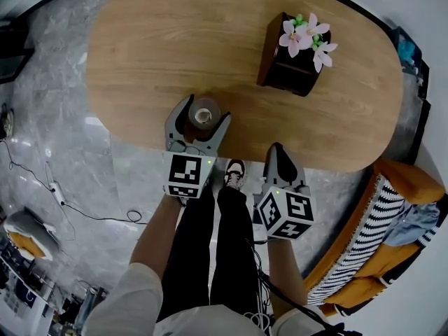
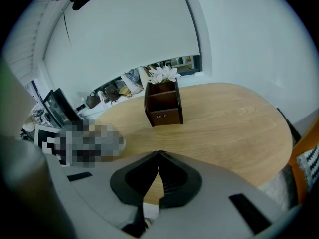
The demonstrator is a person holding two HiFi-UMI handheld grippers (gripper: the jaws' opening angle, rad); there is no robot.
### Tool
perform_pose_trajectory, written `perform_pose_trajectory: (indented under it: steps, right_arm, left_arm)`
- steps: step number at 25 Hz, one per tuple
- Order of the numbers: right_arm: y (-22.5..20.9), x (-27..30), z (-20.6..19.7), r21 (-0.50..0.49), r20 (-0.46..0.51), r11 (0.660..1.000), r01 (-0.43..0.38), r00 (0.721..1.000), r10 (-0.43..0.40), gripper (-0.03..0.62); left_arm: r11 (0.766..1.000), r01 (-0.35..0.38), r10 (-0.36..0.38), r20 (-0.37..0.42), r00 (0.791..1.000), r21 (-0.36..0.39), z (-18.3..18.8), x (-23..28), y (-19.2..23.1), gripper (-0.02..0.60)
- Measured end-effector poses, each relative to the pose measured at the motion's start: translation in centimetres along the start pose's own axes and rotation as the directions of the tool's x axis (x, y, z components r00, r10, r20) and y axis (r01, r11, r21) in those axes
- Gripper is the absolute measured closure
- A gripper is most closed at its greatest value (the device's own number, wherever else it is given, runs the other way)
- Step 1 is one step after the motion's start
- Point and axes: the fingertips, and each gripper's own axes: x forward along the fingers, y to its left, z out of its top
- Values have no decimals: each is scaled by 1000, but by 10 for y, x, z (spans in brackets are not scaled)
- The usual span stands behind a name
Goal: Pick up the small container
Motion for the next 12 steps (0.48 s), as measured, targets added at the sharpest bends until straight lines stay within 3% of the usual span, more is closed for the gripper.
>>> perform_pose_trajectory:
  steps: [12]
  right_arm:
    - [2,-9,12,-19,13,1000,-6,1000,6,571]
  left_arm:
    - [1000,-4,4,11,1000,-22,17,-16,3,235]
